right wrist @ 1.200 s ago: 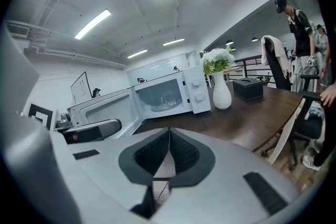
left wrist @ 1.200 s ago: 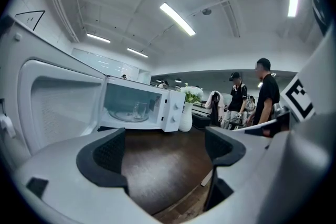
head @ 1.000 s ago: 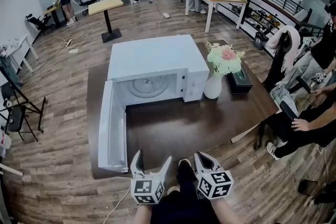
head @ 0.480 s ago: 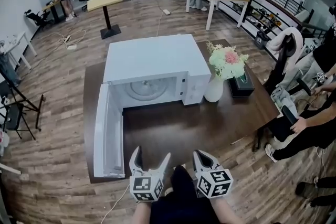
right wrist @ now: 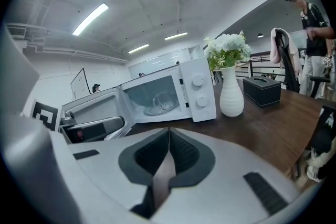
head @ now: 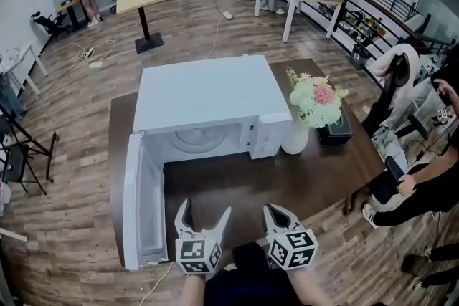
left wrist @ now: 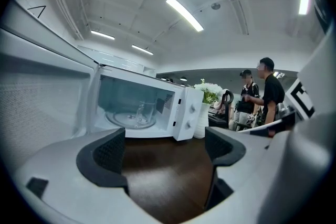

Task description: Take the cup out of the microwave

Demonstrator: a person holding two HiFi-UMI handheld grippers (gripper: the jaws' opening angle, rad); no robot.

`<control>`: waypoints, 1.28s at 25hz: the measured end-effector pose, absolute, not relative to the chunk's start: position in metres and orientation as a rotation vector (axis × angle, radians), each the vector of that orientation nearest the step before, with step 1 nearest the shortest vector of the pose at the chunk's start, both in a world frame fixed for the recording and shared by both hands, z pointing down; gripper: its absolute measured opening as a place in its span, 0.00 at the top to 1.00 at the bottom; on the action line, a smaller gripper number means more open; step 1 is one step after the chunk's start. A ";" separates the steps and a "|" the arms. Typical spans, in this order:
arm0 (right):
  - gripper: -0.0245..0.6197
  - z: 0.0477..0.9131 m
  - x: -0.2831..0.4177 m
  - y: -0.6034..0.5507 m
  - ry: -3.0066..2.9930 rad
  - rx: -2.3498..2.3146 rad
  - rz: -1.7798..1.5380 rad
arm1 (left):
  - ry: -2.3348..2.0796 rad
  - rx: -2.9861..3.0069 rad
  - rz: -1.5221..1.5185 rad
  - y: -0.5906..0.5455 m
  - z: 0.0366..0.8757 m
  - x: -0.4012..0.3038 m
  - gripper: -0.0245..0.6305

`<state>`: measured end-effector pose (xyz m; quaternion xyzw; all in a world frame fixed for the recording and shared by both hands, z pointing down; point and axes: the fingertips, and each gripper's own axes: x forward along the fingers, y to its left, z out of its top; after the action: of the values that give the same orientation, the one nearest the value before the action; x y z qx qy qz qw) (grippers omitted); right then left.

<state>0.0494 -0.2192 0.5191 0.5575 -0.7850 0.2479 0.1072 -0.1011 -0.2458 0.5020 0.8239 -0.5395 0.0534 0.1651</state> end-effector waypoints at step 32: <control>0.97 0.553 0.031 -0.359 -2.386 1.353 0.825 | -1.682 2.300 0.321 -0.460 0.533 -0.090 0.28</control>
<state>0.0310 -0.3588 0.5531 0.4677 -0.8251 0.2852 0.1381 -0.0904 -0.4604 0.5329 0.7945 -0.5811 0.1111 0.1368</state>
